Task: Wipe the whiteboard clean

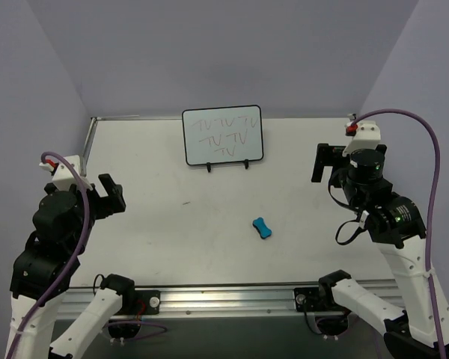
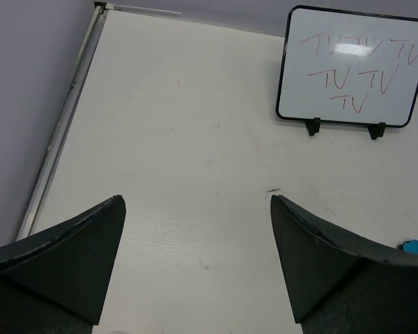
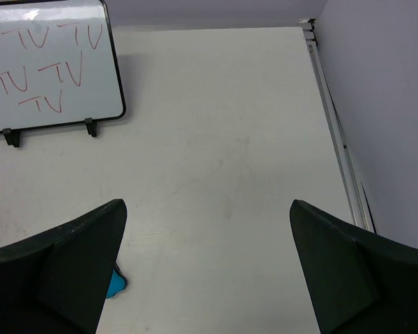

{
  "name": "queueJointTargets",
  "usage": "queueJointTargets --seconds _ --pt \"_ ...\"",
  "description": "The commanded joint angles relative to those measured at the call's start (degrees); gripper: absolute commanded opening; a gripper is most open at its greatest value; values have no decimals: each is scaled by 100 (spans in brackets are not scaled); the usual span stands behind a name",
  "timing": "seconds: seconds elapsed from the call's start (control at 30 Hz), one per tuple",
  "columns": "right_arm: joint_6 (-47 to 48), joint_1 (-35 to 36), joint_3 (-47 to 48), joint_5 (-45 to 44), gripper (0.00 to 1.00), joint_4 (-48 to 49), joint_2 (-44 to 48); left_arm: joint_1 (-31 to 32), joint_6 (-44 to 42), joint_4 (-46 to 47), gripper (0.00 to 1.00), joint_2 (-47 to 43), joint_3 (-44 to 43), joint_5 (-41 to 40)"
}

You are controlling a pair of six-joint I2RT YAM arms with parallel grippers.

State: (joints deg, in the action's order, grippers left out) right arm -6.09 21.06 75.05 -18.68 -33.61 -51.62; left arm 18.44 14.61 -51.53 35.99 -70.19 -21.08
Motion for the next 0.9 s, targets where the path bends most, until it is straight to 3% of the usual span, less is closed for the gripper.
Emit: queueJointTargets --seconds 0.0,0.3,0.47,0.67,0.87 --pt "46 30 10 -128 100 223 143 20 51 301 94 -101 -126 -124" --pt "-33 30 -69 -22 100 345 125 20 86 441 94 -144 102 -124" --pt "-883 39 -778 1371 100 1460 -67 20 173 872 94 -294 716 -116" --pt "-904 47 -1572 2421 100 3157 -1393 11 288 1031 94 -224 1210 -203" --pt "-525 416 -1388 1921 95 4229 -3169 2 270 1083 94 -268 1306 -55"
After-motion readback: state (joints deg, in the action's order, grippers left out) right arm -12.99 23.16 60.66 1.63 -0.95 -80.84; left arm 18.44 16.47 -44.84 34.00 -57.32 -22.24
